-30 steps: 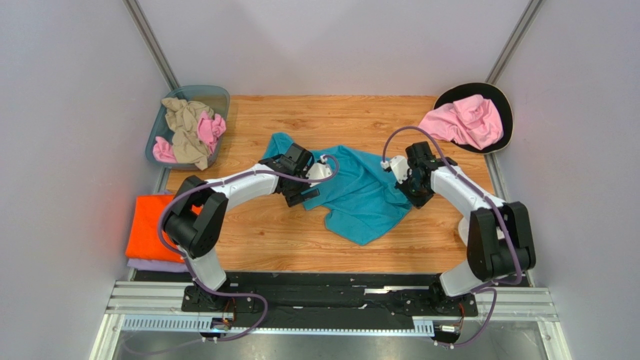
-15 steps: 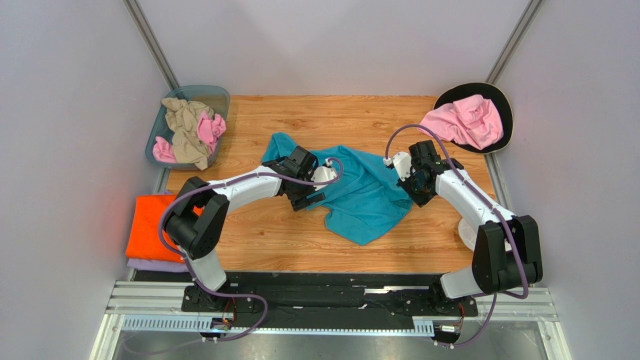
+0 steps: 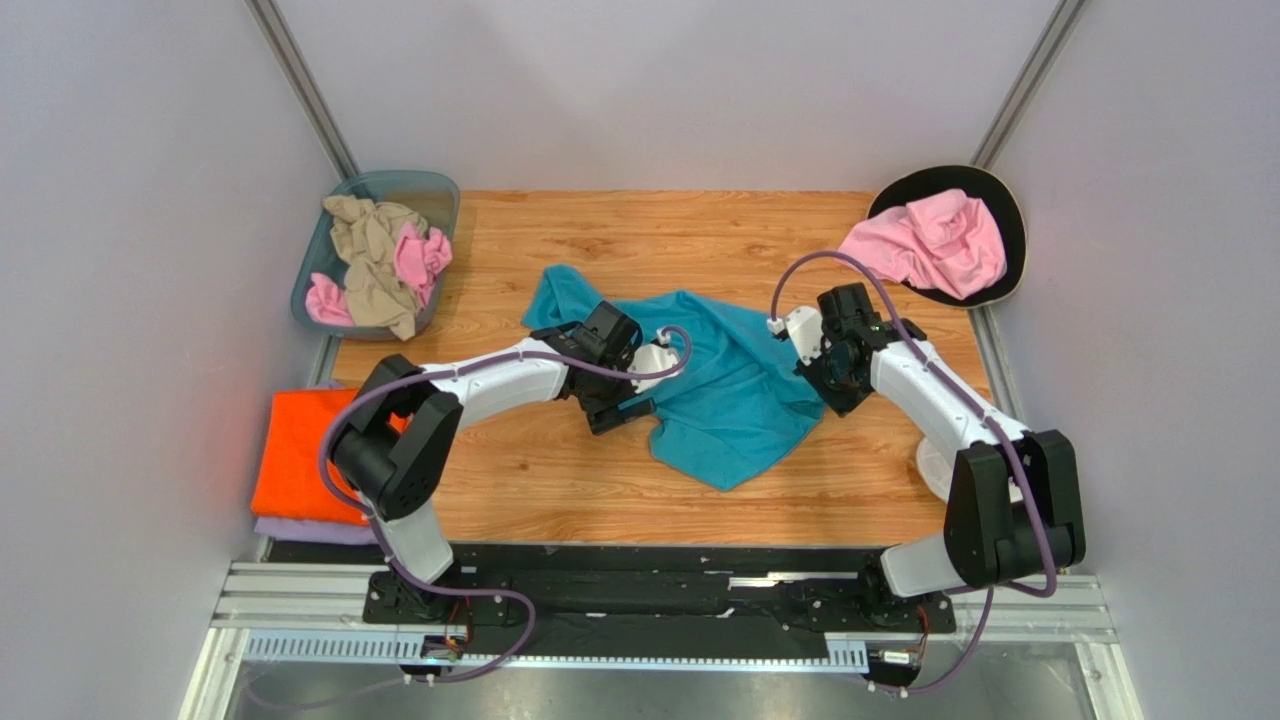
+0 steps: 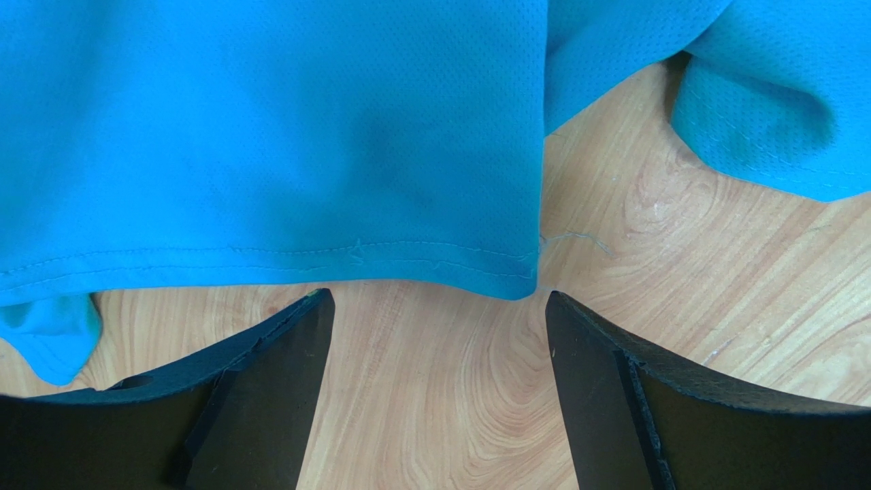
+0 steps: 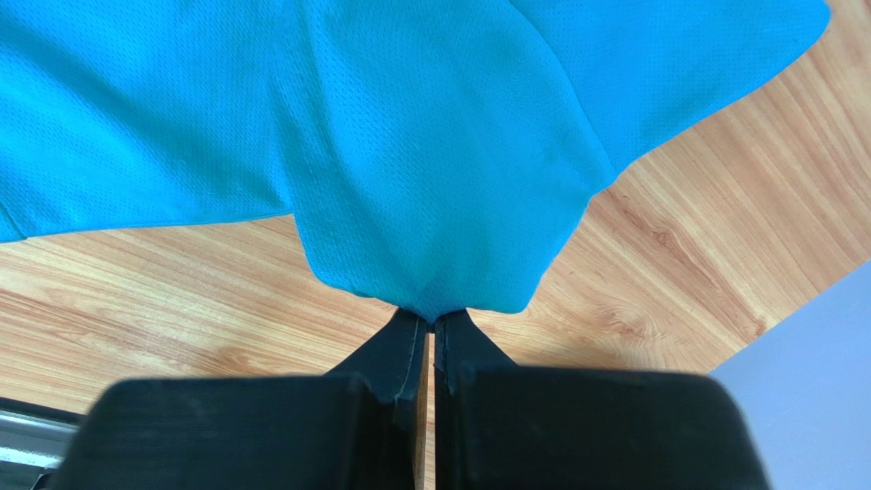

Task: Fold and stack the t-shirts
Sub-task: Flatten the tshirt out

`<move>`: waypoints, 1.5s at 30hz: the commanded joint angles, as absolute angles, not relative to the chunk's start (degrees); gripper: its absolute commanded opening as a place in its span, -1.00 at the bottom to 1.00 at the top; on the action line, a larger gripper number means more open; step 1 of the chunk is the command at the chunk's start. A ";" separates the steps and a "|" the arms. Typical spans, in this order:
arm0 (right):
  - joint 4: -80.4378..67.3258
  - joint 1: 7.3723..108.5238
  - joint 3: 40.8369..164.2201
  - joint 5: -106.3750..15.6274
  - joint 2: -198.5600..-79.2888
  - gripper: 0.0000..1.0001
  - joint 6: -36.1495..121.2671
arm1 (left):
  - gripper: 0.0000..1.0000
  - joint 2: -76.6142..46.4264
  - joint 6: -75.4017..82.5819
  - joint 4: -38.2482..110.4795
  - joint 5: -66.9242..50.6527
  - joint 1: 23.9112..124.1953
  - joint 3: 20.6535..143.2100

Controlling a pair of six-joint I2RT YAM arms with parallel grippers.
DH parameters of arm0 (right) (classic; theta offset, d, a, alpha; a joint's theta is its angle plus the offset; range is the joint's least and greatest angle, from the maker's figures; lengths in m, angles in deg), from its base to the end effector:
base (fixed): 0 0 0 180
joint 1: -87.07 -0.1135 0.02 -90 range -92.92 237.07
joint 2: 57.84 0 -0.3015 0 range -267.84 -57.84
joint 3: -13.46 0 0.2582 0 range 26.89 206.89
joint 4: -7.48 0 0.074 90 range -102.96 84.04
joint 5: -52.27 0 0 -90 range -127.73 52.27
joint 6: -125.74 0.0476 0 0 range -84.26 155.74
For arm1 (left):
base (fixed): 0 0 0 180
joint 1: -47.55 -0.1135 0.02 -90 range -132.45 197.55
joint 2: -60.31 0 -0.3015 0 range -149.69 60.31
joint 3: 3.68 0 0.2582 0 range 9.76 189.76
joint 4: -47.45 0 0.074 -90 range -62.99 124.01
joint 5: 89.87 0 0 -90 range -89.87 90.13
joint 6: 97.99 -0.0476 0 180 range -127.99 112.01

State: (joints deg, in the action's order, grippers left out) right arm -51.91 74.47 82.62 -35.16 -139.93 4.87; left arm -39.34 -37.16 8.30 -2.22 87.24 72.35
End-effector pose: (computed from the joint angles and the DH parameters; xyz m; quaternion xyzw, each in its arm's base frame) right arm 0.2611 0.0562 0.2385 -0.3626 0.9189 -0.0463 0.1482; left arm 0.2779 -0.2332 0.1992 0.5534 0.7987 -0.0414 0.2325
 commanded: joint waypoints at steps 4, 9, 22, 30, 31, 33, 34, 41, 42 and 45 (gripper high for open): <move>-50.08 74.51 82.18 -34.31 -139.32 -1.00 5.42 | 0.72 -39.44 -35.33 7.82 -5.67 87.63 72.69; -50.17 74.51 82.00 -34.13 -138.97 -1.00 5.33 | 0.74 -41.63 -35.06 5.98 -7.26 87.81 74.97; -50.08 74.51 81.12 -34.39 -138.00 -1.00 5.25 | 0.58 -46.56 -36.55 0.62 -8.66 87.81 79.63; -50.17 74.59 80.77 -34.65 -136.77 -1.00 5.16 | 0.40 -49.90 -37.87 -5.53 -11.12 87.81 83.24; -50.17 74.51 80.68 -34.83 -136.60 -1.00 5.16 | 0.32 -50.16 -38.13 -5.80 -10.78 87.81 83.67; -50.26 74.51 80.33 -34.74 -135.98 -1.00 5.16 | 0.22 -51.04 -38.40 -6.59 -10.60 87.81 84.47; -50.26 74.51 80.16 -34.74 -135.80 -1.00 5.07 | 0.12 -51.22 -38.40 -6.77 -10.60 87.81 84.64; -50.08 74.51 79.19 -34.57 -134.75 -1.00 4.72 | -0.32 -52.45 -37.70 -6.86 -10.69 87.81 85.44; -50.08 74.59 79.10 -34.57 -134.83 -1.00 4.72 | -0.38 -52.28 -37.44 -6.77 -10.95 87.81 85.35; -49.99 74.59 78.93 -34.48 -135.19 -1.00 4.63 | -0.73 -51.40 -37.08 -6.86 -10.60 87.81 85.00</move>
State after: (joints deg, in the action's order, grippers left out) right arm -51.46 74.47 79.21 -34.77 -136.50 4.85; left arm -50.45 -37.99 -4.49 -8.41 87.39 85.35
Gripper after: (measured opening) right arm 0.014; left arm 0.218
